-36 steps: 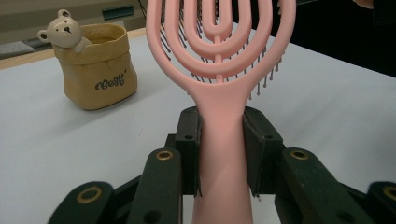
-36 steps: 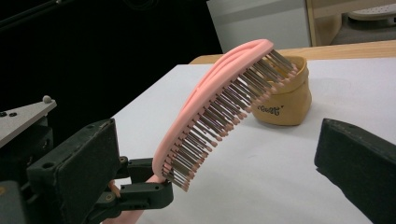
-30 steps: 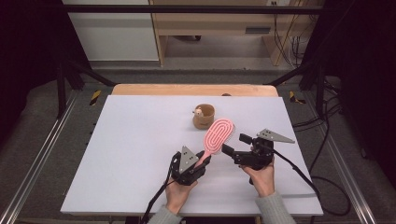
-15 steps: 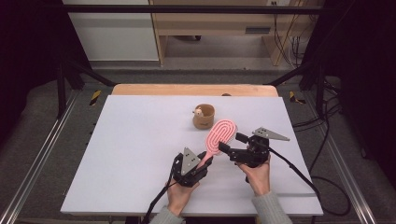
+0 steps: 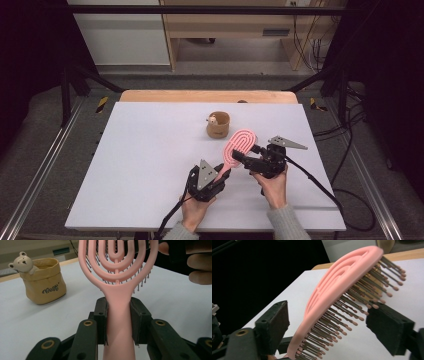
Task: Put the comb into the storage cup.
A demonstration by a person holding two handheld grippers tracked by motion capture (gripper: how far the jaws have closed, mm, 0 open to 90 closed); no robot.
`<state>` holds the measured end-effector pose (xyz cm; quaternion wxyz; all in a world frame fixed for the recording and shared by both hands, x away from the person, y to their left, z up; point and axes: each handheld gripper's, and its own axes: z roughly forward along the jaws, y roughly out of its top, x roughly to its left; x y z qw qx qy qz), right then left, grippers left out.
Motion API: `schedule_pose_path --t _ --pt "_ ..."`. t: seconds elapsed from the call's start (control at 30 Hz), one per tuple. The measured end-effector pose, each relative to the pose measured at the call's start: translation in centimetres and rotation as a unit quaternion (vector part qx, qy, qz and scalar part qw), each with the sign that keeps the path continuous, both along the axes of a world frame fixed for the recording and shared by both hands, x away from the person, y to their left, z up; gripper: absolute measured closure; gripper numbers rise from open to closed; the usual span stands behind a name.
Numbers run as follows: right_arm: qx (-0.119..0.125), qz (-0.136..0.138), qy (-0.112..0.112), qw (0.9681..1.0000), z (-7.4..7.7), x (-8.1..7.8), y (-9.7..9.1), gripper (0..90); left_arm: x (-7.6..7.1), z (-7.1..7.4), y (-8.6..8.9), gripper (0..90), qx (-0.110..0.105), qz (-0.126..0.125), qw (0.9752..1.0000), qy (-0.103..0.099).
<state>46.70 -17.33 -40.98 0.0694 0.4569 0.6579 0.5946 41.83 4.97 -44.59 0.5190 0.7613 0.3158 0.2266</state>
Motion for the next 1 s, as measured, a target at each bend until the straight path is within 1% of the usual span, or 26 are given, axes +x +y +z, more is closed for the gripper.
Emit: schedule_pose_path --t 0.27,0.57,0.83,1.0 --pt "0.001 0.01 0.006 0.9999 -0.1 0.01 0.06 38.7 -0.04 -0.02 -0.08 69.8 0.003 0.0 1.0 0.0" --pt "0.011 0.012 0.027 0.9995 -0.11 0.04 0.12 43.9 -0.11 -0.04 -0.11 69.8 0.011 0.004 0.9999 -0.006" --pt "0.022 0.014 0.036 0.999 -0.01 -0.05 0.13 47.1 -0.17 0.02 -0.21 69.7 0.017 0.007 0.9998 -0.012" --pt "0.025 0.016 0.036 0.9989 0.01 -0.1 0.15 49.6 -0.16 -0.02 -0.36 69.7 0.022 0.011 0.9996 -0.013"
